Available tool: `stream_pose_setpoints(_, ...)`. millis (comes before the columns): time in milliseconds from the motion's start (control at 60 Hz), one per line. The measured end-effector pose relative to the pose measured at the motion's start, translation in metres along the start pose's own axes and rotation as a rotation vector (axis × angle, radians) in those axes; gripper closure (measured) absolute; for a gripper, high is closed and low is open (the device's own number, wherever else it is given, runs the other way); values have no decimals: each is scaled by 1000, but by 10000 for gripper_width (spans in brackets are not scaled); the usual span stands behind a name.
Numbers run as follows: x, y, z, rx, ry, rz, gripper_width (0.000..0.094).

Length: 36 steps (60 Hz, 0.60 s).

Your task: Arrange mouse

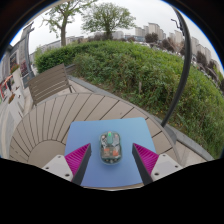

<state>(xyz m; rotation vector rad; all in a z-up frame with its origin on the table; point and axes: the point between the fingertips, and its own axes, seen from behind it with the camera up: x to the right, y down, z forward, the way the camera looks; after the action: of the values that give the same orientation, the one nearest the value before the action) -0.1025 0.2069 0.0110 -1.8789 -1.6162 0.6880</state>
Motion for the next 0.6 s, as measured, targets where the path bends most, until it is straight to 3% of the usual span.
stream_pose_setpoints(150,-7,13,-91,-37,1,50,86)
stream_pose_setpoints(367,-26,77,-235,-116,30,93,87)
stream_pose_setpoints(600,-42,108,-308,-74,37,41,87)
